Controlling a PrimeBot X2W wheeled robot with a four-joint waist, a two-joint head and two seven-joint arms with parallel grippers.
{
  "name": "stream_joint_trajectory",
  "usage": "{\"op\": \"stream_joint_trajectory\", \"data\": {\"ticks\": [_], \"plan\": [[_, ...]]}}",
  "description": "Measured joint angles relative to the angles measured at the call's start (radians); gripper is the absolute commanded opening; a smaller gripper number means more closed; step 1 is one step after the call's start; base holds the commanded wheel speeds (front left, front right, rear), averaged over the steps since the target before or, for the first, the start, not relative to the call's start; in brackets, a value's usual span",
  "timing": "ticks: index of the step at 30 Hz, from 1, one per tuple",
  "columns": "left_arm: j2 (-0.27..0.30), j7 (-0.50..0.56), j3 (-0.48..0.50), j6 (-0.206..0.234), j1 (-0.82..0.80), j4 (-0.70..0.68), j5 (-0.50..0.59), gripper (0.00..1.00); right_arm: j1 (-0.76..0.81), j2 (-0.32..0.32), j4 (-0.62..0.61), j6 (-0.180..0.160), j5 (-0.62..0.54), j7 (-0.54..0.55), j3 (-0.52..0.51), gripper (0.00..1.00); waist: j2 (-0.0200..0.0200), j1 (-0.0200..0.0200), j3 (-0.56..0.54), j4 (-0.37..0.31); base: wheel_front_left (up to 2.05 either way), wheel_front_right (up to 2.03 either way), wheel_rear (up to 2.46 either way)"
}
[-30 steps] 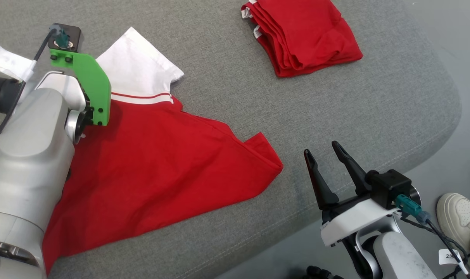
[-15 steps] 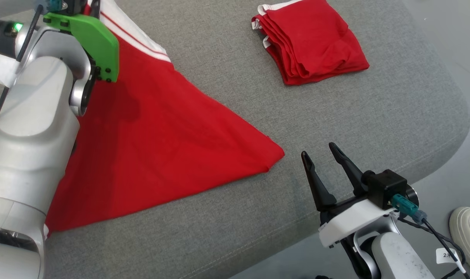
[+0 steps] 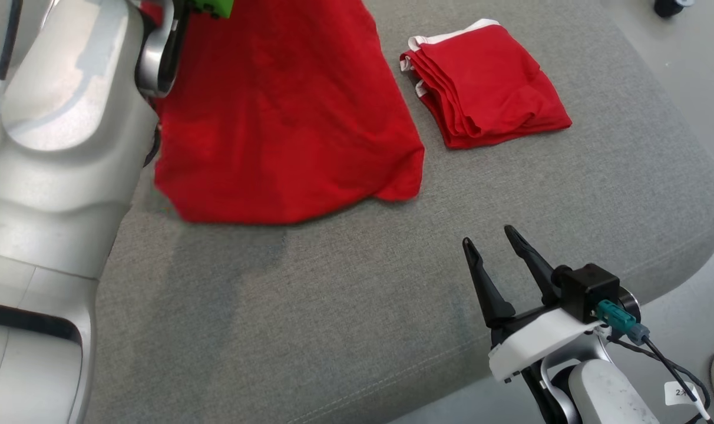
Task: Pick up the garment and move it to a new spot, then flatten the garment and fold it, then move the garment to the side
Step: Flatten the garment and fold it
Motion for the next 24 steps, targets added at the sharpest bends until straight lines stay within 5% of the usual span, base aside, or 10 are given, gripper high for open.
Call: {"op": "stream_joint_trajectory", "data": {"ticks": [6, 24], "plan": [[-0.050, -0.007, 0.094, 0.016, 0.041, -0.164, -0.045, 0.00, 0.017, 0.000, -0.018, 0.000, -0.016, 0.010, -0.039, 1.00, 0.0000, 0.0000, -0.022, 0.075, 0.00, 0.00, 0.00], [0.055, -0.008, 0.209, 0.088, 0.877, -0.311, -0.109, 0.00, 0.063, 0.001, -0.051, 0.000, -0.034, 0.061, -0.062, 1.00, 0.0000, 0.0000, -0.093, 0.323, 0.00, 0.00, 0.00]]}}
